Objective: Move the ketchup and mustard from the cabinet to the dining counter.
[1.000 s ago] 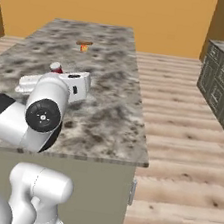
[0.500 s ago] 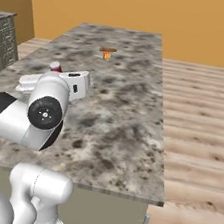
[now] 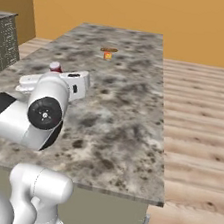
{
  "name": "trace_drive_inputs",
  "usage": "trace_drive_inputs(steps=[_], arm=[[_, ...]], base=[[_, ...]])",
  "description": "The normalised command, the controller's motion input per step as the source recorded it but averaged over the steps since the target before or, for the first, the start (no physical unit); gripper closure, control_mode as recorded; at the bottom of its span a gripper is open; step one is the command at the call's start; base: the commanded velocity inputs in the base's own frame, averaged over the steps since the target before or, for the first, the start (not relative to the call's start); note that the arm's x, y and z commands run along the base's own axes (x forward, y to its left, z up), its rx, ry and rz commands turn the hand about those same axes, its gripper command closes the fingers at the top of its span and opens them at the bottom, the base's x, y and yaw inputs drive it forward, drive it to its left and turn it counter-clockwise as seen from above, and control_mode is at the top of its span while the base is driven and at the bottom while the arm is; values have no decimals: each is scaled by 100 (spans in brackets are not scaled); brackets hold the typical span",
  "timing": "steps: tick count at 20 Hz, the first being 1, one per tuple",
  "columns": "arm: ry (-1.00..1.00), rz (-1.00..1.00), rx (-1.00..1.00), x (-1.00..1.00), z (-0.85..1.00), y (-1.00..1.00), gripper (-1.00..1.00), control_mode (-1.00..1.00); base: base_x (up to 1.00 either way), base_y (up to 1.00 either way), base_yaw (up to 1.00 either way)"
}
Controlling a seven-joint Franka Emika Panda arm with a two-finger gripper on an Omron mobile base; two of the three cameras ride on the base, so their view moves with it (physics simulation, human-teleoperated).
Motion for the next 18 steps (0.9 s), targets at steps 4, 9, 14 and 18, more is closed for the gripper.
trace_drive_inputs(steps=[4, 9, 14, 18], arm=[[6, 5, 0, 31, -16, -1, 100, -100], [4, 13, 0, 15, -16, -15, 100, -100], [2, 27, -4, 15, -55, 1, 100, -100], [6, 21, -9, 28, -49, 7, 100, -100]], base=[[0, 0, 0], [0, 0, 0], [0, 0, 0], [0, 0, 0]])
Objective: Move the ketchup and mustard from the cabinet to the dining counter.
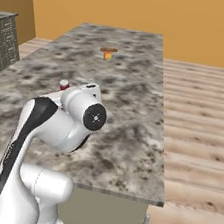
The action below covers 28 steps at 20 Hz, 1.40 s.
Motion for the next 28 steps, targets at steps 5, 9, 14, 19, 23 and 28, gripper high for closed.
trace_drive_inputs(steps=[5, 9, 14, 19, 23, 28], arm=[[0, 14, -9, 21, -43, 8, 100, -100], [0, 5, -6, -4, -49, 6, 100, -100], [5, 0, -2, -4, -60, 0, 100, -100], [12, 1, 0, 0, -49, 0, 100, -100], [8, 6, 0, 0, -44, 0, 100, -100], [2, 13, 0, 0, -44, 0, 100, -100]], base=[[0, 0, 0], [0, 0, 0], [0, 0, 0], [0, 0, 0], [0, 0, 0], [0, 0, 0]])
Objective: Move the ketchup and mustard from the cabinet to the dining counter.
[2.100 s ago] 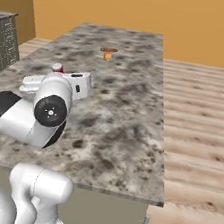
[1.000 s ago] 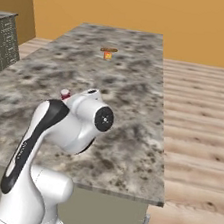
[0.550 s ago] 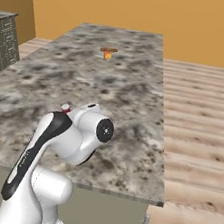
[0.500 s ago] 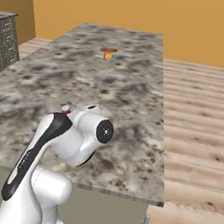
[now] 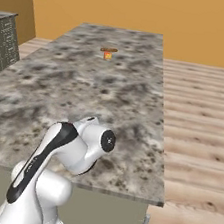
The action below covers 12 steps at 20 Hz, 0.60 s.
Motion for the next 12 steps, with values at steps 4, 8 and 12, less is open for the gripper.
trace_drive_inputs(steps=[4, 8, 12], arm=[[2, 14, 0, 1, -36, 0, 100, -100], [2, 7, 0, 17, -23, 0, 100, -100], [0, 4, 0, 21, -25, 0, 100, -100]], base=[[0, 0, 0], [0, 0, 0], [0, 0, 0]])
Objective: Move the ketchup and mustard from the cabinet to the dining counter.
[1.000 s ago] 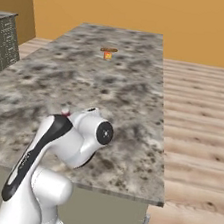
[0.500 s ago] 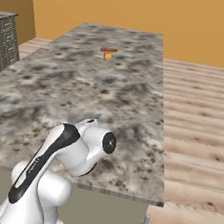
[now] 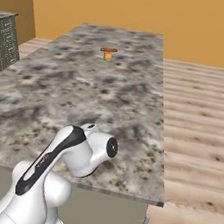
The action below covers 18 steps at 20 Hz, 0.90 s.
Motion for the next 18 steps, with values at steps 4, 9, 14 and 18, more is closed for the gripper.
trace_drive_inputs(steps=[4, 9, 14, 18], arm=[[1, 4, 0, 20, -26, 0, 100, -100], [1, 4, 0, 21, -29, 0, 100, -100], [0, 5, 0, 20, -39, 0, 100, -100], [0, 5, 0, 20, -34, 0, 100, -100]], base=[[0, 0, 0], [0, 0, 0], [0, 0, 0], [0, 0, 0]])
